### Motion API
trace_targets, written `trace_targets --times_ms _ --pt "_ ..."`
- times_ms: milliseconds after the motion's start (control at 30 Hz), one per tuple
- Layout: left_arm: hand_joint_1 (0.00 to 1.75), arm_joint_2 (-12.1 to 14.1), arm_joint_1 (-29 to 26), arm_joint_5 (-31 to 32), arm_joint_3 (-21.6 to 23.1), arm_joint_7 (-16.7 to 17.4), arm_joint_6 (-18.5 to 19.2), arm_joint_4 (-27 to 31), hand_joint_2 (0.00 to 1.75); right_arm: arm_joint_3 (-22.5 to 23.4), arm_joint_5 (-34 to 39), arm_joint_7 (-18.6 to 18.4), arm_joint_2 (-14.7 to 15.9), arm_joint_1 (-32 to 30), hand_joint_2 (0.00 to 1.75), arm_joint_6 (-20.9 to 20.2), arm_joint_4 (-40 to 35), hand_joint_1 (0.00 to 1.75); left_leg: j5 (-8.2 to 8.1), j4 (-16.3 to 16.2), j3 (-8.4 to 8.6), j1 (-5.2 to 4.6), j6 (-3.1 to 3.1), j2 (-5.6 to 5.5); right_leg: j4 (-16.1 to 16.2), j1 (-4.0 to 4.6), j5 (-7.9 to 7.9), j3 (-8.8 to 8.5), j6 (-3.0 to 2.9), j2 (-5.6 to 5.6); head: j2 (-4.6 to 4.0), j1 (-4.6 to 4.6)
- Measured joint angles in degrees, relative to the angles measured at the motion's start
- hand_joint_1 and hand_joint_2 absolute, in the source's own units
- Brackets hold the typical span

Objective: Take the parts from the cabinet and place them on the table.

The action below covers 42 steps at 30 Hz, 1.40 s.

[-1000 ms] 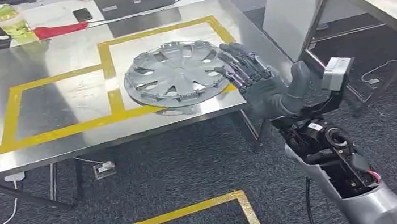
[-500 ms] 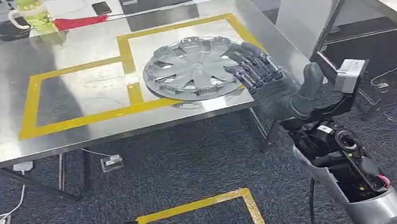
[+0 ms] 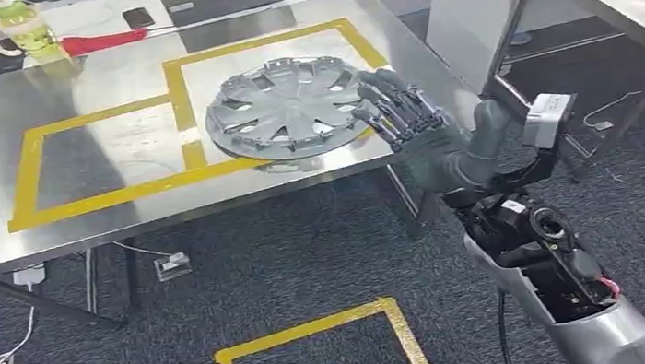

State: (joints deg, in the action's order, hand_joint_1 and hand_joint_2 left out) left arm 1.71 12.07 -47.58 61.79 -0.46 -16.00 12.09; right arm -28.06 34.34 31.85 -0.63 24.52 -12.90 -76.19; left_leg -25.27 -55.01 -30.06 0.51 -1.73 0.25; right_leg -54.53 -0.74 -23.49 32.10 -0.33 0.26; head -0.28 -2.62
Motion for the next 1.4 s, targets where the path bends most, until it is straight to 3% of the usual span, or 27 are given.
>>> trace_targets --times_ms 33,133,167,200,233,300,333,367,400,433,500,533,600,633,667,867,1400 --pt "0.0 0.0 0.12 0.0 -0.02 0.0 0.0 0.0 0.0 0.04 -0.07 0.0 0.0 0.14 0.0 0.13 -0.09 0.0 -0.33 1.78 0.47 -0.41 0.26 -0.02 -0.22 0.48 0.08 0.36 0.32 0.09 0.0 -0.22" --pt "0.0 0.02 -0.01 0.0 -0.02 0.0 0.02 0.0 0.0 0.02 -0.07 -0.09 0.0 0.27 0.0 0.26 -0.09 0.0 0.08 1.43 -0.11 -0.54 1.06 -0.05 0.13 0.18 0.63 0.46 1.21 0.04 0.0 0.44" --pt "0.0 -0.02 -0.03 0.0 -0.02 0.0 0.04 0.0 0.0 0.07 -0.07 -0.09 0.0 0.32 0.0 0.31 -0.09 0.0 0.52 2.01 -0.13 -0.29 1.69 -0.01 0.12 0.47 0.75 0.6 1.66 0.09 0.0 0.57" --pt "0.0 -0.02 0.02 0.0 -0.02 0.0 0.09 0.0 0.0 0.11 -0.07 -0.07 0.0 0.32 0.0 0.33 -0.09 0.0 0.87 2.26 -0.12 -0.08 2.09 0.14 -0.73 0.09 -0.27 0.94 1.85 0.09 0.0 0.61" --pt "0.0 0.0 0.06 0.0 -0.02 0.0 0.09 0.0 0.0 0.09 -0.07 -0.09 0.0 0.48 0.0 0.33 -0.09 0.0 1.07 2.3 -0.36 -0.09 2.43 0.17 -4.07 0.15 -3.08 2.32 2.0 0.0 0.0 1.09" --pt "0.0 -0.02 0.01 0.02 -0.02 0.0 0.09 0.0 0.0 0.09 -0.07 -0.13 0.02 0.42 0.0 0.5 -0.09 0.0 1.25 2.28 -0.71 -0.18 2.68 0.22 -14.03 0.17 -8.27 6.15 2.34 0.0 0.0 1.72" --pt "0.0 -0.04 -0.02 0.0 -0.02 0.0 0.09 0.0 0.0 0.09 -0.07 -0.15 0.13 0.35 0.0 0.55 -0.09 0.0 1.39 2.23 -0.94 -0.24 2.74 0.22 -18.47 0.17 -9.96 7.85 2.43 0.0 0.0 1.77" --pt "0.0 -0.04 -0.07 0.0 -0.02 0.0 0.09 0.0 0.0 0.09 -0.07 -0.22 0.26 0.31 0.0 0.72 -0.09 0.0 1.5 2.14 -1.13 -0.26 2.73 0.22 -20.27 0.17 -10.3 8.38 2.45 0.0 0.0 1.88" --pt "0.0 -0.02 -0.13 0.0 -0.02 0.0 0.09 0.0 0.0 0.09 -0.07 -0.39 0.39 0.29 0.0 0.85 -0.09 0.0 1.54 2.07 -1.22 -0.26 2.7 0.21 -18.6 0.17 -8.95 7.24 2.37 0.0 0.0 1.99" --pt "0.0 -0.02 -0.18 0.0 -0.02 0.0 0.09 0.0 0.0 0.09 -0.07 -0.57 0.48 0.31 0.0 0.92 -0.09 0.0 1.56 1.95 -1.21 -0.26 2.67 0.18 -14.5 0.17 -6.72 4.77 2.22 -0.01 0.0 2.1" --pt "0.0 -0.09 -0.15 0.02 -0.02 -0.07 0.09 0.0 0.0 0.09 -0.13 -0.77 0.52 0.42 0.0 1.09 -0.53 0.0 1.46 1.59 -1.24 -0.26 2.5 0.15 -3.22 0.18 -2.03 -1.33 1.79 -0.03 0.0 2.34" --pt "0.0 -0.09 -0.14 0.02 -0.02 -0.13 0.09 0.0 0.0 0.09 -0.15 -0.92 0.59 0.51 0.0 1.4 -0.64 0.0 1.42 1.29 -1.53 -0.66 2.12 0.11 -0.67 0.37 -2.64 -2.47 1.62 -0.02 0.0 2.4" --pt "0.0 -0.11 -0.13 0.07 -0.02 -0.2 0.09 0.0 0.0 0.07 -0.88 -1.29 0.66 0.44 0.0 2.1 -0.9 0.0 1.51 1.01 -2.17 -0.69 1.63 0.11 -0.23 0.3 -2.38 -1.99 1.28 0.19 0.0 2.14" --pt "0.0 -0.07 -0.18 0.07 -0.02 -0.22 0.07 0.0 0.0 0.07 -1.31 -1.53 0.79 0.4 0.0 2.49 -0.88 0.0 1.42 1.0 -2.21 -0.81 2.44 0.12 -0.23 0.31 -2.36 -1.91 1.31 0.24 0.0 2.16" --pt "0.0 -0.11 -0.22 0.07 -0.02 -0.22 0.07 0.0 0.0 0.07 -1.82 -1.66 0.92 0.41 0.0 2.97 -0.9 0.0 1.62 1.02 -2.2 -0.77 2.39 0.16 -0.23 0.43 -2.35 -1.92 1.28 0.28 0.0 2.05" --pt "0.0 -0.11 -0.2 0.17 0.0 -0.22 0.18 0.0 0.0 0.18 -6.1 -2.91 1.86 1.09 0.0 7.08 -1.42 0.0 2.23 1.76 -2.05 -0.66 1.53 0.12 -0.28 0.59 -2.12 -1.71 0.84 0.24 0.0 1.83" --pt "0.0 -0.09 -0.18 0.2 0.0 -0.11 0.44 0.0 0.0 1.31 -7.37 -4.74 4.29 1.91 0.0 9.16 -2.78 0.0 2.2 1.84 -2.09 -0.69 1.19 0.11 -0.28 0.36 -2.13 -1.65 0.77 0.21 0.0 1.81"
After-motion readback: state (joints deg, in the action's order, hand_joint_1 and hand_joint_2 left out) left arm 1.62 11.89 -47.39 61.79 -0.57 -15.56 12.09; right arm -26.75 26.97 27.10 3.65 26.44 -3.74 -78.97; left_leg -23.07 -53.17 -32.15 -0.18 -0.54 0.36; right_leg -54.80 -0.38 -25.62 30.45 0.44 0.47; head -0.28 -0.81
